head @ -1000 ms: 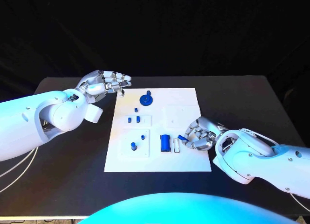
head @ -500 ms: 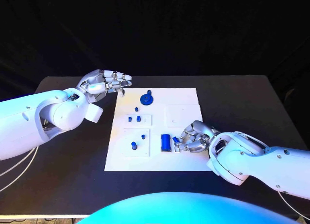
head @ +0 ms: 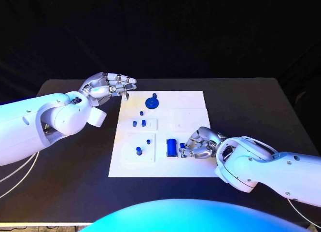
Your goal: Assemble the parts on the task board
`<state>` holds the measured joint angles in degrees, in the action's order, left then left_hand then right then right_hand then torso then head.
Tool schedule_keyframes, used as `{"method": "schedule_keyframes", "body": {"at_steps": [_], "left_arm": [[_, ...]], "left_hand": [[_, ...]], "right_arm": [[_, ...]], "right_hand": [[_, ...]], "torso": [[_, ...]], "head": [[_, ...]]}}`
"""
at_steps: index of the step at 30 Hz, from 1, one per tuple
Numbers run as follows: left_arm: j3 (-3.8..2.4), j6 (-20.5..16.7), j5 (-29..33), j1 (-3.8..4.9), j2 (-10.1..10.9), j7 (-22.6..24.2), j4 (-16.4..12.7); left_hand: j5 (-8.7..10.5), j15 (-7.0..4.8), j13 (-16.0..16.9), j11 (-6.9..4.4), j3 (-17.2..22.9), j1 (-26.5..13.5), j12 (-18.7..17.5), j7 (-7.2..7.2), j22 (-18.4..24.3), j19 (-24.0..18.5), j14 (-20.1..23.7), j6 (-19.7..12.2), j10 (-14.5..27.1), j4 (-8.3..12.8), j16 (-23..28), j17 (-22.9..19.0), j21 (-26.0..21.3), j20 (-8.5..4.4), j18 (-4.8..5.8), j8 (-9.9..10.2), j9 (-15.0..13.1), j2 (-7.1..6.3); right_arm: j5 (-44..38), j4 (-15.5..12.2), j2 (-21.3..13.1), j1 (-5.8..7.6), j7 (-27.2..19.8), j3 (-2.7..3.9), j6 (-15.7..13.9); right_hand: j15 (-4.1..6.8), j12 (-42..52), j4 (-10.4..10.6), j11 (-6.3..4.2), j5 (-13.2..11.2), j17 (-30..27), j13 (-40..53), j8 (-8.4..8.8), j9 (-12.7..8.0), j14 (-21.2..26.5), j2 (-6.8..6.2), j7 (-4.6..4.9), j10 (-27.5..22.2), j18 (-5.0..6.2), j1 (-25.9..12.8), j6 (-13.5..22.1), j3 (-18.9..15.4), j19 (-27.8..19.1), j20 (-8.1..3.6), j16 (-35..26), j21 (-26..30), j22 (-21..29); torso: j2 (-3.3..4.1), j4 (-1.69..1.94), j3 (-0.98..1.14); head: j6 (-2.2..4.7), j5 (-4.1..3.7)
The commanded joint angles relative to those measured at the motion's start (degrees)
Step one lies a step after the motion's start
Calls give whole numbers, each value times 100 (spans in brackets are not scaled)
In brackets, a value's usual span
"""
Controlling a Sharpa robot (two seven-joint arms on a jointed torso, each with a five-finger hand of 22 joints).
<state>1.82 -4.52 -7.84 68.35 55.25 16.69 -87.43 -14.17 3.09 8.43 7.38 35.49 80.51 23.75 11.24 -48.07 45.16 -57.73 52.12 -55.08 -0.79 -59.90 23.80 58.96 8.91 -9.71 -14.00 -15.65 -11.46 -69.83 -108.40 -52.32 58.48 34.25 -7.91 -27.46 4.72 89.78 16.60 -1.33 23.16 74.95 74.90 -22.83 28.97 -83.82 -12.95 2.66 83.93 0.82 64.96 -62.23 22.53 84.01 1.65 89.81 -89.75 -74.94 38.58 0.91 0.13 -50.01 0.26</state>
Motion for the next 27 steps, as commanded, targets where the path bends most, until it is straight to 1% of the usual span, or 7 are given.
{"method": "schedule_keyframes", "body": {"at_steps": [1, 11, 15, 19, 21, 24, 27], "left_arm": [[-4, 114, 5, 3, -2, 1, -18], [-4, 122, 4, 3, -2, -7, -17], [-4, 119, 4, 3, 0, -8, -17], [-4, 120, 4, 3, -2, -11, -16], [-4, 118, 4, 3, -1, -12, -16], [-4, 114, 4, 3, 0, -13, -14], [-4, 112, 5, 3, 1, -14, -13]], "left_hand": [[10, 8, -5, 9, 1, 61, 24, -19, 6, 34, 19, 4, 33, 19, -34, 5, -31, -3, -91, -24, -2, 11], [10, 8, -5, 9, 1, 61, 24, -19, 6, 34, 19, 4, 33, 19, -34, 5, -31, -3, -91, -24, -2, 11], [6, 9, -9, 12, -4, 71, 28, -14, 5, 42, 23, 4, 38, 28, -30, 2, -27, -6, -89, -27, -1, 16], [6, 9, -9, 12, -4, 71, 28, -14, 5, 42, 23, 4, 38, 28, -30, 2, -27, -6, -89, -27, -1, 16], [5, 9, -10, 13, -4, 71, 30, -13, 4, 44, 24, 3, 38, 28, -29, 1, -26, -6, -88, -27, -1, 20], [2, 9, -11, 12, -1, 76, 31, -13, 4, 45, 24, 3, 38, 30, -28, 1, -26, -7, -88, -27, 0, 26], [2, 9, -11, 12, -1, 76, 31, -13, 4, 45, 24, 3, 38, 30, -28, 1, -26, -7, -88, -27, 0, 26]], "right_arm": [[-259, -13, -12, -11, 130, -6, 235], [-395, 8, 2, -11, 175, -6, 225], [-416, 17, 15, -11, 174, -6, 209], [-409, 21, 36, -10, 149, -6, 207], [-403, 26, 43, -10, 138, -5, 207], [-397, 42, 46, -8, 128, -5, 220], [-380, 54, 46, -7, 115, -5, 240]], "right_hand": [[16, 22, 0, -14, -29, 1505, 1510, 16, -3, -618, 19, 3, 607, -82, -50, -4, -17, 599, -36, 19, -25, -1506], [24, 22, -26, -26, -9, 1505, 1510, 12, -1, -618, 67, -13, 607, -82, -35, -15, 14, 599, -40, 19, -25, -1506], [25, 22, -28, -27, -9, 1505, 1510, 12, -1, -618, 68, -14, 607, -82, -33, -14, 16, 599, -40, 19, -25, -1506], [25, 22, -8, -22, -82, 1505, 1510, 15, -1, -618, 43, -4, 607, -82, -112, -14, -25, 599, -43, 19, -25, -1506], [19, 22, 5, -15, -169, 1505, 1510, 17, -2, -618, 32, 4, 607, -82, -263, -21, -114, 599, -40, 19, -25, -1506], [15, 22, 9, -10, -160, 1505, 1510, 19, -2, -618, 22, 9, 607, -82, -463, -27, -258, 599, -36, 19, -25, -1506], [19, 22, 11, -17, -313, 1505, 1510, 16, 5, -618, 27, -1, 607, -82, -729, -30, -537, 599, -38, 19, -25, -1506]], "torso": [[0, -7, -5], [0, 5, -5], [4, 4, -6], [2, 5, -8], [2, 6, -8], [-1, 4, -9], [-2, 2, -10]], "head": [[1, 0], [1, -13], [1, -8], [1, -5], [1, -6], [1, -6], [1, -5]]}}
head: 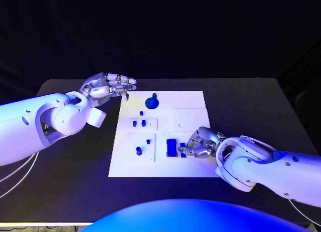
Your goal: Assemble the parts on the task board
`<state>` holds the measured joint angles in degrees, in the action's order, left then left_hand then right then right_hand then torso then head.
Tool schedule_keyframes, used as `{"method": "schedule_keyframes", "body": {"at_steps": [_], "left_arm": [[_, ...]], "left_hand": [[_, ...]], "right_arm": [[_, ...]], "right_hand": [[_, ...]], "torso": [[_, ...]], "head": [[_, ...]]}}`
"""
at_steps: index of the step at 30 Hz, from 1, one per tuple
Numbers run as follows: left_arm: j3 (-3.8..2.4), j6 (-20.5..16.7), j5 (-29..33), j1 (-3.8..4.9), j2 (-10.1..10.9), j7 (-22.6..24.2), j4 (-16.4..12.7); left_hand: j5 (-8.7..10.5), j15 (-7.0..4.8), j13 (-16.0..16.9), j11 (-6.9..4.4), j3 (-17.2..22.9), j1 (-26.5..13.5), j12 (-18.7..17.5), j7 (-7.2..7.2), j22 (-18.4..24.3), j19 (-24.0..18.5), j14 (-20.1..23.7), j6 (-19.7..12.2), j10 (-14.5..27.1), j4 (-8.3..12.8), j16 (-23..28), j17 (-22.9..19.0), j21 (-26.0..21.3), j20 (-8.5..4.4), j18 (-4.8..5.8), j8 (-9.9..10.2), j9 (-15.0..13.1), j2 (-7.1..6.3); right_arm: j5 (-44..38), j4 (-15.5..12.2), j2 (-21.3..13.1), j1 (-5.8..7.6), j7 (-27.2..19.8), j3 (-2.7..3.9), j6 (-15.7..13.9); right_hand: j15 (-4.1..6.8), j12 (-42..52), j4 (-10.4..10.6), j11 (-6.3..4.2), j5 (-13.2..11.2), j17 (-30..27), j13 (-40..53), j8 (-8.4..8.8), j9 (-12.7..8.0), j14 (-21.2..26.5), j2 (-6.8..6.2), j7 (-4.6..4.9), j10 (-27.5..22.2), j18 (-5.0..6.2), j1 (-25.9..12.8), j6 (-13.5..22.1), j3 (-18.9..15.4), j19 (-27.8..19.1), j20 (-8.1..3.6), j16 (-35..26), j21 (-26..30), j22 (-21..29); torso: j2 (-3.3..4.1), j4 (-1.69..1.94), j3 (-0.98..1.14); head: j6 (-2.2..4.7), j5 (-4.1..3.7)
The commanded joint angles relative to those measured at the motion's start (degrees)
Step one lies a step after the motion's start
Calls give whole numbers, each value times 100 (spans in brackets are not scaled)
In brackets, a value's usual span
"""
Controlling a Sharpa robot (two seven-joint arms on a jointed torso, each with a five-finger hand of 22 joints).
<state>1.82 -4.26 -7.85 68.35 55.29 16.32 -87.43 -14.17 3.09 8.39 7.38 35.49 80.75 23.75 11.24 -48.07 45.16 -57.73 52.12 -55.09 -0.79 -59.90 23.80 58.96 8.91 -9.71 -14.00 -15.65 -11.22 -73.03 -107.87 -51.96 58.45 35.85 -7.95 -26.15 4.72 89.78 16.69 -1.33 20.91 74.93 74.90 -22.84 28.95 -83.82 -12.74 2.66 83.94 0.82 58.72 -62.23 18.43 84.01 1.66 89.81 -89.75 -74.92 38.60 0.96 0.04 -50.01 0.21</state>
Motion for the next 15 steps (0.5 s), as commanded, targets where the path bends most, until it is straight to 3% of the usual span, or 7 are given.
{"method": "schedule_keyframes", "body": {"at_steps": [1, 9, 13, 15], "left_arm": [[-4, 86, 6, 3, -4, 23, -13], [-4, 83, 9, 4, -5, 14, -7], [-4, 83, 9, 4, -4, 11, -5], [-4, 82, 10, 4, -2, 12, -5]], "left_hand": [[1, 9, -7, 13, 0, 53, 32, -12, 4, 46, 24, 2, 38, 30, -27, 0, -25, -7, -88, -27, 0, 6], [1, 10, -8, 14, -1, 51, 33, -11, 4, 46, 24, 1, 39, 28, -27, 0, -25, -7, -88, -27, 1, 8], [1, 10, -8, 14, -1, 51, 33, -11, 4, 46, 24, 1, 39, 28, -27, 0, -25, -7, -88, -27, 1, 8], [1, 10, -8, 14, -1, 51, 33, -11, 4, 46, 24, 1, 39, 28, -27, 0, -25, -7, -88, -27, 1, 8]], "right_arm": [[-57, 1, 10, -4, -49, -1, 110], [-45, -14, -31, -3, -105, -1, 131], [-45, -18, -93, -3, -165, -1, 188], [-46, -16, -130, -3, -206, -1, 197]], "right_hand": [[22, 22, 6, -19, -147, 1507, 1510, 15, 10, -618, 30, -5, 606, -82, -152, -30, -201, 599, -39, 19, -25, -1508], [25, 22, 1, -23, -216, 1507, 1510, 12, 16, -618, 82, -9, 606, -82, -222, -27, -348, 599, -42, 19, -25, -1508], [28, 22, -31, -26, -329, 1507, 1510, 11, 22, -618, 85, -12, 606, -82, 46, -14, -452, 599, -45, 19, -25, -1508], [26, 22, -34, -23, -567, 1507, 1510, 19, 20, -618, 111, -7, 606, -82, 330, -4, -546, 599, -44, 19, -25, -1508]], "torso": [[-4, -2, -2], [-4, -4, 4], [-6, -7, 4], [-6, -6, 5]], "head": [[1, 0], [1, 9], [1, 17], [1, 19]]}}
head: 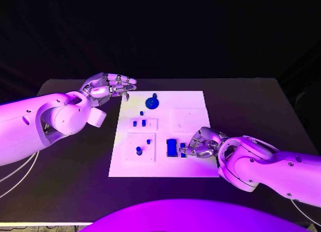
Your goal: Assemble the parts on the task board
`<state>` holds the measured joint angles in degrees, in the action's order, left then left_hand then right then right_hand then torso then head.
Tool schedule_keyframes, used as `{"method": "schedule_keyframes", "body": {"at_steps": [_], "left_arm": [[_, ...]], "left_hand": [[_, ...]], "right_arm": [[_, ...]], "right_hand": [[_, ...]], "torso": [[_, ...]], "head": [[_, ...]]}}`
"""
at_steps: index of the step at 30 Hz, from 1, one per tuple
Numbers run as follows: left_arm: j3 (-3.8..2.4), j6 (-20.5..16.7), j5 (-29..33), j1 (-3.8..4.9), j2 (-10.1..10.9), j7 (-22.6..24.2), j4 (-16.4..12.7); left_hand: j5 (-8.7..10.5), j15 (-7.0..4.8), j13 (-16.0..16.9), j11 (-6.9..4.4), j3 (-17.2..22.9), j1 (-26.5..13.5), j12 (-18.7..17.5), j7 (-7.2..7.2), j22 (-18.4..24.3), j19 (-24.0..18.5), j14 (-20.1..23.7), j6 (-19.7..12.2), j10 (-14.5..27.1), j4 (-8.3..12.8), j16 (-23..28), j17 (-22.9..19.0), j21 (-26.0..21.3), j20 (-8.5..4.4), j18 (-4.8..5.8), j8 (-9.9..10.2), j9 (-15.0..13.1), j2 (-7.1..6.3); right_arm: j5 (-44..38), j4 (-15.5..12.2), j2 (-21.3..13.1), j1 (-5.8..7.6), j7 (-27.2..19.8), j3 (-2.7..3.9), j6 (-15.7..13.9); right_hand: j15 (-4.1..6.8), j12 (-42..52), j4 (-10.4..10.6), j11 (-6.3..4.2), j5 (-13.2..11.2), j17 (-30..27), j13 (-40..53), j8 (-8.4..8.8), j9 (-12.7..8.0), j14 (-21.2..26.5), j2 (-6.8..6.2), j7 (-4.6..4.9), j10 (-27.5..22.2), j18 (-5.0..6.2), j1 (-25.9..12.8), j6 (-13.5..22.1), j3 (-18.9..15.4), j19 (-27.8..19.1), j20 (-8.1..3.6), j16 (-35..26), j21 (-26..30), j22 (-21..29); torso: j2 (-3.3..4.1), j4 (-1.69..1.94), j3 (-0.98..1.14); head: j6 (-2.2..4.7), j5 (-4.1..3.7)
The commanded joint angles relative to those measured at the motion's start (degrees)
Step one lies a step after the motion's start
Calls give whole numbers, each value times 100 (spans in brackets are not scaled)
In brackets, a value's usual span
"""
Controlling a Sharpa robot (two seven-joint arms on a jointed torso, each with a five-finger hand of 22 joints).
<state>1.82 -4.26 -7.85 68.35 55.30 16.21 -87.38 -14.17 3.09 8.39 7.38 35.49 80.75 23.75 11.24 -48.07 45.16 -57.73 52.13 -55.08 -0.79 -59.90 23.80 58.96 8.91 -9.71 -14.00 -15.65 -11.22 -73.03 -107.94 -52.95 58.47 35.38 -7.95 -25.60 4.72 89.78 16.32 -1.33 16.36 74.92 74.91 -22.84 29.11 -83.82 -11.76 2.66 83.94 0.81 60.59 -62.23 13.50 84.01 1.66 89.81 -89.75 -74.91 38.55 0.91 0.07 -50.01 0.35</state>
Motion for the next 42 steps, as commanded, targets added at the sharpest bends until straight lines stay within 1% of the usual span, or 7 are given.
{"method": "schedule_keyframes", "body": {"at_steps": [1, 17, 24, 35, 36, 39, 42], "left_arm": [[-4, 80, 10, 4, -3, 24, -9], [25, -308, 411, -11, -197, 446, 301], [46, -753, 952, -92, -561, 924, 901], [45, -1208, 1510, -257, -1284, 1347, 2082], [51, -939, 1172, -247, -1228, 985, 2010], [47, -990, 1166, -257, -1225, 991, 1972], [32, -1187, 1141, -294, -1214, 1015, 1825]], "left_hand": [[1, 10, -8, 14, -1, 51, 33, -11, 4, 46, 24, 0, 39, 28, -27, 0, -25, -7, -88, -27, 1, 8], [46, 65, -36, 11, -341, -343, 95, -37, 242, -45, 188, -84, 65, -325, -26, 6, -412, 78, -74, -29, 10, -153], [75, 315, -318, 111, -762, -224, -236, -7, 1348, -580, 1065, -239, -70, -943, 1553, -703, -2222, 441, -55, -93, -3, -266], [51, 630, -476, 279, -1459, 230, -1611, -238, 3025, -1039, 1469, -509, 89, -1418, 4112, -1448, -4615, 775, 161, 157, 264, -74], [1417, -309, -839, -738, -3549, -2291, -2375, -1124, 4807, -4516, 5773, -5213, 5508, 79, 5990, -2380, -5896, -891, 971, 1400, 1565, 1122], [1417, -309, -839, -738, -3549, -2611, -2375, -1124, 4807, -4516, 5773, -5213, 5508, 79, 5990, -2380, -5896, -891, 971, 1400, 1565, 1122], [1417, -309, -839, -738, -3549, -3320, -2375, -1124, 4807, -4516, 5773, -5213, 5508, 79, 5990, -2380, -5896, -891, 971, 1400, 1565, 1122]], "right_arm": [[-46, -6, -50, -5, -183, -1, 129], [3849, 1071, -113, 427, -4199, 53, -1287], [5423, 2409, 491, 643, -5250, 114, -824], [5981, 4073, 1328, 698, -5747, 182, 29], [5562, 3964, 1284, 694, -5272, 179, -510], [5604, 3913, 1273, 681, -5302, 194, -542], [5762, 3716, 1231, 634, -5415, 250, -664]], "right_hand": [[22, 22, 14, -21, -253, 1508, 1509, 24, 1, -618, 43, -6, 606, -81, 258, -4, -121, 599, -44, 19, -25, -1509], [-209, -1073, 8, 257, 218, 893, 1139, 498, -166, -448, 242, 312, 172, 252, 1052, 638, -653, 54, 167, -332, 1763, -1008], [-541, -6088, 32, 597, -271, -2990, -1695, 605, -270, 1741, 235, 612, -2343, 979, 1800, 1191, -257, -1993, 476, -3902, 7151, 1278], [-1112, -8370, -149, 975, -6, -4919, -5811, 1003, -815, 2688, -158, 860, -2389, 982, 1944, 1185, 1211, -2942, 1106, -7360, 8621, 4256], [-472, -8978, -1632, 133, -1636, -7492, -7491, 2284, -2911, 8382, 1176, -266, -4198, -81, -427, 6223, -1350, -8401, -166, -8981, 8975, 7491], [-472, -8978, -1632, 133, -1636, -7492, -7491, 2284, -2911, 8382, 1176, -266, -8394, -81, -815, 6223, -1350, -8401, -166, -8981, 8975, 7491], [-472, -8978, -1632, 133, -1636, -7492, -7491, 2284, -2911, 8382, 1176, -266, -8394, -81, -1504, 6223, -1350, -8401, -166, -8981, 8975, 7491]], "torso": [[-1, -2, 3], [-132, -72, -51], [-254, -121, -64], [-392, -112, -34], [-354, -117, -51], [-368, -116, -49], [-422, -112, -43]], "head": [[1, 9], [226, -30], [523, -66], [942, 7], [860, -31], [886, -31], [985, -32]]}}
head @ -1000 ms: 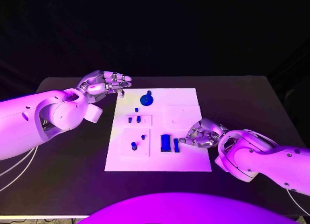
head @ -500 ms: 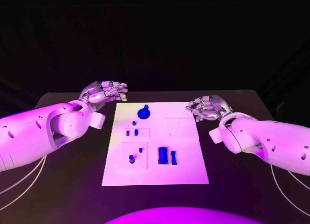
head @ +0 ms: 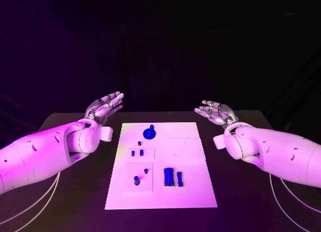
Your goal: Assemble the parts on the task board
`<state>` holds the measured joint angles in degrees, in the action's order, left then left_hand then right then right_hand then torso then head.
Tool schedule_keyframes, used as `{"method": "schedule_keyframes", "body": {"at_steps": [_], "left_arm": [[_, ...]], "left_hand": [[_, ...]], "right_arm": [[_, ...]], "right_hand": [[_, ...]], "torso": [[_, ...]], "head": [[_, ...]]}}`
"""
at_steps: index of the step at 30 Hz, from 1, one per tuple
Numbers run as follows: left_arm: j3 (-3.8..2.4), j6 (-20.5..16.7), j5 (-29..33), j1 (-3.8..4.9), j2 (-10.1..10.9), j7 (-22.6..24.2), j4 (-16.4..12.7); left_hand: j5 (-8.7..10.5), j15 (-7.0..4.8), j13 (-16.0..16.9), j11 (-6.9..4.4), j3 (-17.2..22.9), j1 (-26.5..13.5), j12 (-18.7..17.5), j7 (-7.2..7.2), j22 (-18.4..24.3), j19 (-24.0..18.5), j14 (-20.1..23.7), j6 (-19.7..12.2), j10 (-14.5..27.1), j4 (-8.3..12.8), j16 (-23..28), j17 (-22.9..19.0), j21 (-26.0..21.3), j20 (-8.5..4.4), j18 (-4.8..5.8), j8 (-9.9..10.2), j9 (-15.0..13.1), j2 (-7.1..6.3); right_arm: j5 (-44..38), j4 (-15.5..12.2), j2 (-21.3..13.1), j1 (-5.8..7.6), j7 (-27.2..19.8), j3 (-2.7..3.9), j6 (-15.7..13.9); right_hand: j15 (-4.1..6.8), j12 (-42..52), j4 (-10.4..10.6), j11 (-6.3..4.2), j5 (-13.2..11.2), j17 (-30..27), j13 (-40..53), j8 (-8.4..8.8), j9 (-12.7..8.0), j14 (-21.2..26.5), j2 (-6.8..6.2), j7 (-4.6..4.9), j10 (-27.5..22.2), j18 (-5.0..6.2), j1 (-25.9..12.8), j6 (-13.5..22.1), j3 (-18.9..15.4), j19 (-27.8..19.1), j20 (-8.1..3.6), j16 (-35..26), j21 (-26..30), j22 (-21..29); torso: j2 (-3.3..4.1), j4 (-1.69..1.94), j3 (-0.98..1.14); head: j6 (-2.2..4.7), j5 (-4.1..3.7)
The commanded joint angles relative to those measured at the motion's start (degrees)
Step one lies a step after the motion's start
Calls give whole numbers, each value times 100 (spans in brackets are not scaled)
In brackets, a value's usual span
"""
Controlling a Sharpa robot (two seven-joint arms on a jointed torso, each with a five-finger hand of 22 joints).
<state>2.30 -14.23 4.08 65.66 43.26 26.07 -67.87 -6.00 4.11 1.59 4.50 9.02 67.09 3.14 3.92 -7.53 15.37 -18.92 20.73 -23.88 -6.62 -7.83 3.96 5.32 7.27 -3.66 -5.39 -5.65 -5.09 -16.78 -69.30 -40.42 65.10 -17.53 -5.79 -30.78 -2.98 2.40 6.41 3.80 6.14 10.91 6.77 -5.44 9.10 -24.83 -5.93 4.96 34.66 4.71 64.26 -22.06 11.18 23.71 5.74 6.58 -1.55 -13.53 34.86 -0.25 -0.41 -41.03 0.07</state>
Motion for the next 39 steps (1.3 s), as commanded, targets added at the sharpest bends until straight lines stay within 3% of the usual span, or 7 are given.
{"method": "schedule_keyframes", "body": {"at_steps": [1, 3, 4, 5, 10, 16, 39], "left_arm": [[-22, -271, -63, -40, -6, 39, -186], [-37, -465, -88, -76, 5, 63, -330], [-46, -583, -103, -98, 11, 77, -418], [-55, -708, -119, -122, 18, 93, -512], [-123, -1591, -231, -288, 67, 201, -1168], [-194, -2520, -349, -462, 118, 315, -1860], [-230, -2988, -408, -550, 143, 372, -2209]], "left_hand": [[600, -411, -159, -450, -902, -2128, -314, -392, 753, -1537, 1892, -2073, 2388, 662, 783, -396, -532, -727, 366, 539, 565, 509], [600, -411, -159, -450, -902, -2522, -314, -392, 753, -1537, 1892, -2073, 2388, 662, 783, -396, -532, -727, 366, 539, 565, 509], [600, -411, -159, -450, -902, -2677, -314, -392, 753, -1537, 1892, -2073, 2388, 662, 783, -396, -532, -727, 366, 539, 565, 509], [600, -411, -159, -450, -902, -6709, -314, -392, 753, -1537, 1892, -2073, 2388, 662, 783, -396, -532, -727, 366, 539, 565, 509], [600, -411, -159, -450, -902, -6709, -314, -392, 753, -1537, 1892, -2073, 2388, 662, 783, -396, -532, -727, 366, 539, 565, 509], [600, -411, -159, -450, -902, -6709, -314, -392, 753, -1537, 1892, -2073, 2388, 662, 783, -396, -532, -727, 366, 539, 565, 509], [600, -411, -159, -450, -902, -6709, -314, -392, 753, -1537, 1892, -2073, 2388, 662, 783, -396, -532, -727, 366, 539, 565, 509]], "right_arm": [[202, -230, -39, -49, -171, 57, -196], [360, -426, -80, -97, -284, 113, -317], [453, -542, -105, -125, -351, 146, -389], [555, -669, -131, -156, -424, 182, -468], [1173, -1437, -294, -342, -866, 400, -944], [1608, -1978, -408, -473, -1177, 554, -1279], [1678, -2066, -427, -494, -1227, 579, -1333]], "right_hand": [[298, -240, -641, -380, -614, -1091, -677, 544, -910, 2483, 593, -496, -3466, -471, -2038, 2206, -1118, -2371, -574, -658, 155, 1353], [298, -240, -641, -380, -614, -1091, -677, 544, -910, 2483, 593, -496, -3466, -471, -2414, 2206, -1118, -2371, -574, -658, 155, 1353], [298, -240, -641, -380, -614, -1091, -677, 544, -910, 2483, 593, -496, -3466, -471, -6426, 2206, -1118, -2371, -574, -658, 155, 1353], [298, -240, -641, -380, -614, -1091, -677, 544, -910, 2483, 593, -496, -3466, -471, -6426, 2206, -1118, -2371, -574, -658, 155, 1353], [298, -240, -641, -380, -614, -1091, -677, 544, -910, 2483, 593, -496, -3466, -471, -6426, 2206, -1118, -2371, -574, -658, 155, 1353], [298, -240, -641, -380, -614, -1091, -677, 544, -910, 2483, 593, -496, -3466, -471, -6426, 2206, -1118, -2371, -574, -658, 155, 1353], [298, -240, -641, -380, -614, -1091, -677, 544, -910, 2483, 593, -496, -3466, -471, -6426, 2206, -1118, -2371, -574, -658, 155, 1353]], "torso": [[-75, 5, 7], [-128, 9, 13], [-160, 11, 17], [-194, 13, 21], [-327, 22, 36], [-368, 25, 41], [-368, 25, 41]], "head": [[128, -5], [226, -5], [284, -5], [346, -6], [590, -7], [666, -7], [666, -7]]}}
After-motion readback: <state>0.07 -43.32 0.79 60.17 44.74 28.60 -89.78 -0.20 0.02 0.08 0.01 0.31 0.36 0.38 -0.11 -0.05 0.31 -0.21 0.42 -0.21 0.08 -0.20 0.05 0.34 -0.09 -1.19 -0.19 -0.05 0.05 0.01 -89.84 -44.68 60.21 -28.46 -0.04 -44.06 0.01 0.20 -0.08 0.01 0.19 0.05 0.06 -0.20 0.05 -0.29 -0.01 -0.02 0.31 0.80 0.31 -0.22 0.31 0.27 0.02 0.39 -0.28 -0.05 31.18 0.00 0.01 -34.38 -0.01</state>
